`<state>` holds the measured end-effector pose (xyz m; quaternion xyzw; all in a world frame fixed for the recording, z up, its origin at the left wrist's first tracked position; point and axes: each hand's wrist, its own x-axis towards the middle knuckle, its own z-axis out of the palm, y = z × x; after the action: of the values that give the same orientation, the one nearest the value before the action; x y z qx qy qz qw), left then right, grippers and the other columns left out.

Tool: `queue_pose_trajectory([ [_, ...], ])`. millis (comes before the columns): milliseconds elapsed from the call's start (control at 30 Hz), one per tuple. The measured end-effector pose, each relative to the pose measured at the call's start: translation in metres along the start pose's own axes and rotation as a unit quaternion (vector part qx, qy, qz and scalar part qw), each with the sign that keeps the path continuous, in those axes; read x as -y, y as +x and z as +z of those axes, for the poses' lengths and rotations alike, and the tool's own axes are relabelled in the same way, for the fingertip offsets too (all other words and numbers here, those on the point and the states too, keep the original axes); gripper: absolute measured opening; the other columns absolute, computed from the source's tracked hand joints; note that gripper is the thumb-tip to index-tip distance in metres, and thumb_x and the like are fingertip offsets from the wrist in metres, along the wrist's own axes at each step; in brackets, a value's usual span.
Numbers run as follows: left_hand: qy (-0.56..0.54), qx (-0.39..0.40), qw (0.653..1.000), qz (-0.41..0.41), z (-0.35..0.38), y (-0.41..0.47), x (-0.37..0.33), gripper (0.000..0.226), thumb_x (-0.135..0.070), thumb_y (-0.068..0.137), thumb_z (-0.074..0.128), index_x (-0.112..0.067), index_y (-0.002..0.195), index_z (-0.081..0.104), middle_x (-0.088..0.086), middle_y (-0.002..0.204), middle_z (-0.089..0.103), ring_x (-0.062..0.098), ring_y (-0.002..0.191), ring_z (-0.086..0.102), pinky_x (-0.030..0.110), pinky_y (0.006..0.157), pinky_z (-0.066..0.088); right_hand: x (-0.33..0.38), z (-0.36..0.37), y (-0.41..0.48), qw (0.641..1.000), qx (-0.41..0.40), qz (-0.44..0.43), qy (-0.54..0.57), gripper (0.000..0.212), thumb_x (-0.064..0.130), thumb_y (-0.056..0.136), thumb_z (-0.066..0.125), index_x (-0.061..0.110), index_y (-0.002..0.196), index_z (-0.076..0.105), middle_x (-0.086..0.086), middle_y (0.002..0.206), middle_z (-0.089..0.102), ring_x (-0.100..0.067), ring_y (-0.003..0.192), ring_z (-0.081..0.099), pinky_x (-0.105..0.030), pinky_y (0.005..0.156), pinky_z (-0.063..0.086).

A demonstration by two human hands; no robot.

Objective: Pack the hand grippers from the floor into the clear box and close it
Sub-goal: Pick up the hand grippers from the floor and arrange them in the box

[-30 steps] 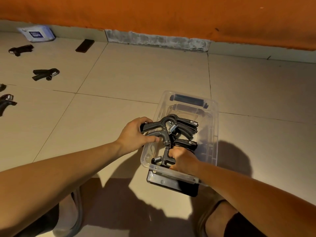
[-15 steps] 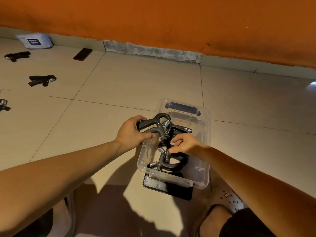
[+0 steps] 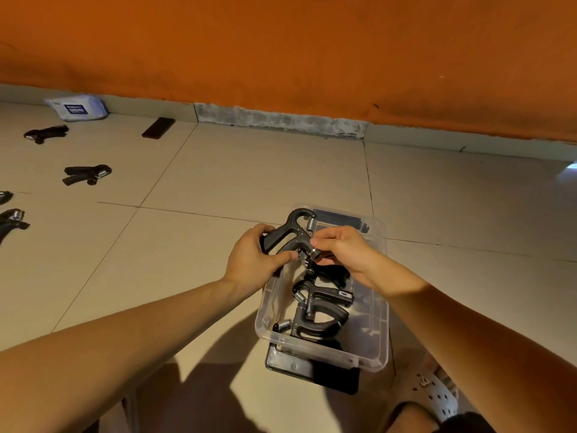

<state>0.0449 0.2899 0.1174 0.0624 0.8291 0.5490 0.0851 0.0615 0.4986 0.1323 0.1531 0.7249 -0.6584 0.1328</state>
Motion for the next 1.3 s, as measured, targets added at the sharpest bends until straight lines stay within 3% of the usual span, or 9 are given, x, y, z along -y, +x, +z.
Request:
queue_pose_trajectory([
  [133, -0.025, 0.042, 0.999, -0.019, -0.006, 0.007, -0.015, 0.03, -0.038, 0.084, 0.081, -0.021, 0.105, 0.067, 0.001, 0.078, 0.065, 0.017, 0.067, 0.062, 0.029, 0.058, 0.05, 0.006, -0.016, 0.01, 0.999, 0.013, -0.013, -0.034, 0.018, 0.006, 0.099, 0.059, -0.001, 0.112, 0.071, -0.014, 0.099, 0.072, -0.022, 0.087, 0.069, -0.036, 0.086, 0.06],
  [200, -0.044, 0.057, 0.997, -0.02, -0.013, 0.015, -0.024, 0.02, -0.024, 0.097, 0.067, -0.019, 0.116, 0.066, 0.006, 0.088, 0.067, 0.016, 0.074, 0.066, 0.028, 0.065, 0.051, 0.008, -0.023, 0.012, 0.998, 0.037, -0.011, -0.048, 0.02, 0.006, 0.101, 0.056, -0.001, 0.112, 0.071, -0.015, 0.095, 0.071, -0.021, 0.085, 0.068, -0.03, 0.076, 0.059],
  [300, 0.025, 0.093, 0.995, 0.035, -0.025, 0.025, -0.027, 0.038, -0.005, 0.101, 0.053, -0.022, 0.135, 0.062, 0.001, 0.111, 0.07, 0.012, 0.092, 0.066, 0.027, 0.078, 0.05, 0.009, -0.028, 0.014, 0.997, 0.066, -0.007, -0.042, 0.022, 0.007, 0.102, 0.054, -0.002, 0.115, 0.069, -0.019, 0.098, 0.071, -0.023, 0.085, 0.069, -0.028, 0.074, 0.058],
  [400, 0.083, 0.125, 0.984, 0.094, -0.033, 0.028, -0.026, 0.05, -0.006, 0.097, 0.064, -0.026, 0.142, 0.059, -0.008, 0.124, 0.066, 0.01, 0.105, 0.066, 0.02, 0.088, 0.053, 0.008, -0.032, 0.015, 0.997, 0.073, -0.01, -0.018, 0.022, 0.008, 0.102, 0.055, -0.002, 0.117, 0.069, -0.022, 0.105, 0.071, -0.026, 0.089, 0.069, -0.034, 0.08, 0.06],
  [533, 0.081, 0.128, 0.98, 0.13, -0.032, 0.028, -0.027, 0.056, -0.008, 0.09, 0.075, -0.026, 0.141, 0.06, -0.013, 0.119, 0.065, 0.006, 0.103, 0.065, 0.01, 0.084, 0.048, 0.006, -0.038, 0.015, 0.997, 0.076, -0.016, 0.006, 0.025, 0.01, 0.102, 0.055, 0.001, 0.122, 0.068, -0.017, 0.101, 0.072, -0.03, 0.094, 0.067, -0.038, 0.085, 0.059],
  [733, 0.165, 0.1, 0.957, 0.217, -0.033, 0.028, -0.03, 0.053, -0.023, 0.086, 0.08, -0.033, 0.135, 0.063, -0.016, 0.108, 0.063, 0.005, 0.093, 0.063, 0.02, 0.08, 0.051, 0.009, -0.037, 0.012, 0.995, 0.091, -0.028, 0.022, 0.022, 0.015, 0.104, 0.053, 0.01, 0.107, 0.074, -0.015, 0.1, 0.072, -0.026, 0.09, 0.063, -0.038, 0.084, 0.057],
  [900, 0.268, 0.085, 0.903, 0.325, -0.04, 0.028, -0.036, 0.037, -0.033, 0.088, 0.077, -0.029, 0.125, 0.069, -0.016, 0.105, 0.055, 0.007, 0.087, 0.058, 0.023, 0.069, 0.049, 0.014, -0.032, 0.01, 0.993, 0.11, -0.036, 0.006, 0.026, 0.017, 0.105, 0.05, 0.01, 0.095, 0.073, -0.011, 0.096, 0.071, -0.028, 0.094, 0.062, -0.036, 0.085, 0.056],
  [1033, 0.326, 0.078, 0.854, 0.399, -0.04, 0.027, -0.038, 0.029, -0.042, 0.091, 0.072, -0.024, 0.113, 0.07, -0.008, 0.113, 0.058, 0.014, 0.101, 0.058, 0.034, 0.079, 0.052, 0.02, -0.031, 0.01, 0.994, 0.092, -0.047, -0.039, 0.027, 0.025, 0.106, 0.049, 0.011, 0.105, 0.072, -0.011, 0.101, 0.072, -0.024, 0.09, 0.068, -0.03, 0.08, 0.056],
  [1300, 0.309, 0.06, 0.861, 0.399, -0.037, 0.026, -0.039, 0.031, -0.051, 0.096, 0.057, -0.022, 0.1, 0.065, -0.009, 0.093, 0.064, 0.013, 0.086, 0.056, 0.032, 0.071, 0.049, 0.039, -0.034, 0.006, 0.969, 0.114, -0.115, -0.187, 0.057, 0.064, 0.08, 0.071, 0.03, 0.126, 0.068, 0.006, 0.122, 0.069, -0.011, 0.11, 0.067, -0.033, 0.102, 0.051],
])
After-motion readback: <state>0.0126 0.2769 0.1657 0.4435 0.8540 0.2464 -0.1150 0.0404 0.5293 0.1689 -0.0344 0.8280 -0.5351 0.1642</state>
